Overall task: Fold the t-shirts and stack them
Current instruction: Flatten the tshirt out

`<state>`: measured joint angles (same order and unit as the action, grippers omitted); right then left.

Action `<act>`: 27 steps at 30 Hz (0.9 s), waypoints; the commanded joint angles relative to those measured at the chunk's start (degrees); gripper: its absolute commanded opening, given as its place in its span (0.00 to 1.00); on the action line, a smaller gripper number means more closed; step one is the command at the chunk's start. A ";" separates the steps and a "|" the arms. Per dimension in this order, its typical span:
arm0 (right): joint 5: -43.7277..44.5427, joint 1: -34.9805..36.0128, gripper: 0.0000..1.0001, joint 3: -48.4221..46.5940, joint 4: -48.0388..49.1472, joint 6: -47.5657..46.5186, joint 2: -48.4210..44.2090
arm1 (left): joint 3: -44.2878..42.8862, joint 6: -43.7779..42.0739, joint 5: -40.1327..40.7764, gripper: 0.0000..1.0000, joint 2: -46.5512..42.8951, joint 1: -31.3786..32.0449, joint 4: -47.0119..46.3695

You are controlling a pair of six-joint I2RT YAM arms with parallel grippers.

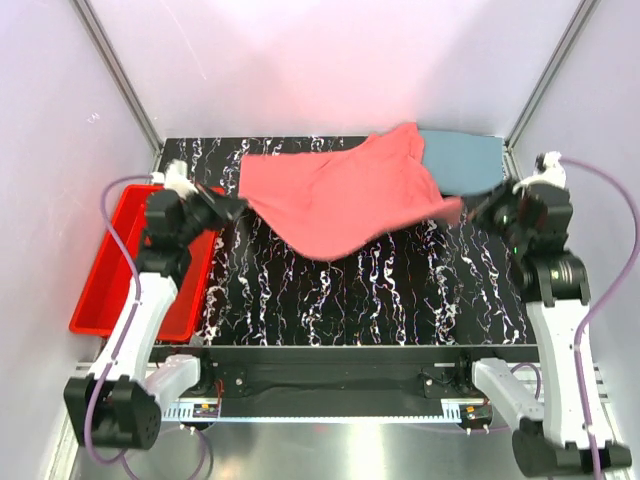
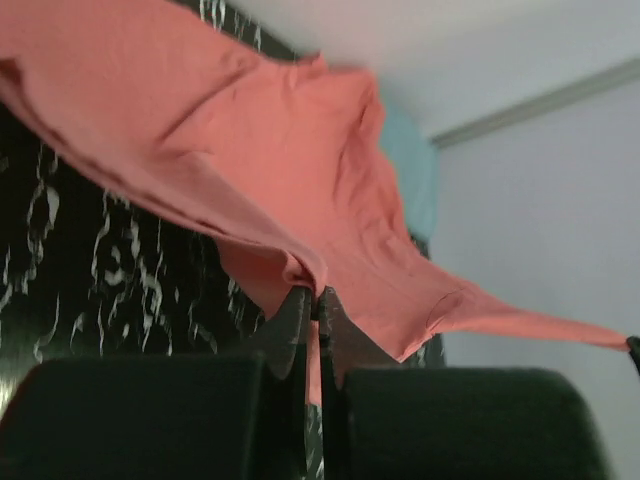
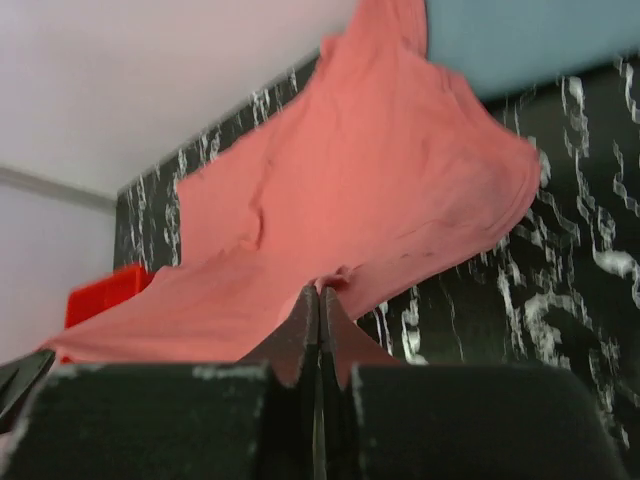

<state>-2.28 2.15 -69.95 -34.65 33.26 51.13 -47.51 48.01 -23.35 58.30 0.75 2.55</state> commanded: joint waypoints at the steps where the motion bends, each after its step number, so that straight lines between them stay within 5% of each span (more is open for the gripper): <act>1: -5.86 0.57 0.00 3.14 -14.80 1.28 -6.21 | 3.81 -7.93 2.96 0.00 -3.80 2.49 9.48; 5: -9.92 0.57 0.00 10.86 -29.37 6.89 -11.75 | 12.33 -6.79 5.42 0.00 -8.80 2.94 15.55; 12: -12.31 0.57 0.00 22.22 -39.26 13.41 -18.62 | 18.41 -6.00 15.26 0.00 -13.39 3.20 28.30; 15: -9.76 0.57 0.00 22.67 -41.02 13.24 -16.60 | 19.38 -3.45 15.27 0.00 -15.06 3.64 29.88; 21: -4.14 0.57 0.00 21.88 -43.39 20.08 -11.86 | 17.98 7.86 28.43 0.00 -15.59 4.69 43.12; 27: 8.57 0.40 0.00 14.16 -39.45 23.70 -10.63 | 19.03 9.47 23.72 0.00 -15.59 4.96 44.74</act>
<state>-4.32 2.52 -48.29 -76.60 53.84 39.97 -28.10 54.59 -0.23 43.55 5.41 45.25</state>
